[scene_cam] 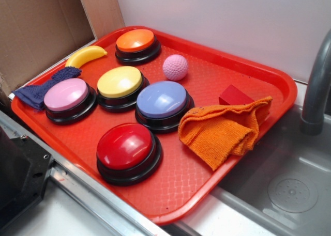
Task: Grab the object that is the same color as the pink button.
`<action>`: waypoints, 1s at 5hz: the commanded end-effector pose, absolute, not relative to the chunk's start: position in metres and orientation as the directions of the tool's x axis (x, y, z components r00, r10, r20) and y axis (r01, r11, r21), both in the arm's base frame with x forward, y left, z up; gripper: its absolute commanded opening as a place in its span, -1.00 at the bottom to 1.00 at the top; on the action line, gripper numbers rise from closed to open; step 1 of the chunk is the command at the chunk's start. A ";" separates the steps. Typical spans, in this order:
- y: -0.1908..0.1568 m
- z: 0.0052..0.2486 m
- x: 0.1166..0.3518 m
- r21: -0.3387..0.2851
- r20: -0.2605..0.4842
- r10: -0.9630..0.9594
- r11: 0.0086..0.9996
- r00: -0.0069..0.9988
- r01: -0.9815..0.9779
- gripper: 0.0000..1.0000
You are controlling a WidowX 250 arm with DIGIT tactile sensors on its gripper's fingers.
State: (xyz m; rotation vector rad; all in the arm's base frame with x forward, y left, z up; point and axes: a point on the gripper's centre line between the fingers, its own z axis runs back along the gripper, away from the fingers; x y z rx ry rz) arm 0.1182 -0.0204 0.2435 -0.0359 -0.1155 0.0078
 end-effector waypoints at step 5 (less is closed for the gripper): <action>-0.020 0.158 0.233 -0.101 0.256 0.217 0.975 0.942 -0.197 1.00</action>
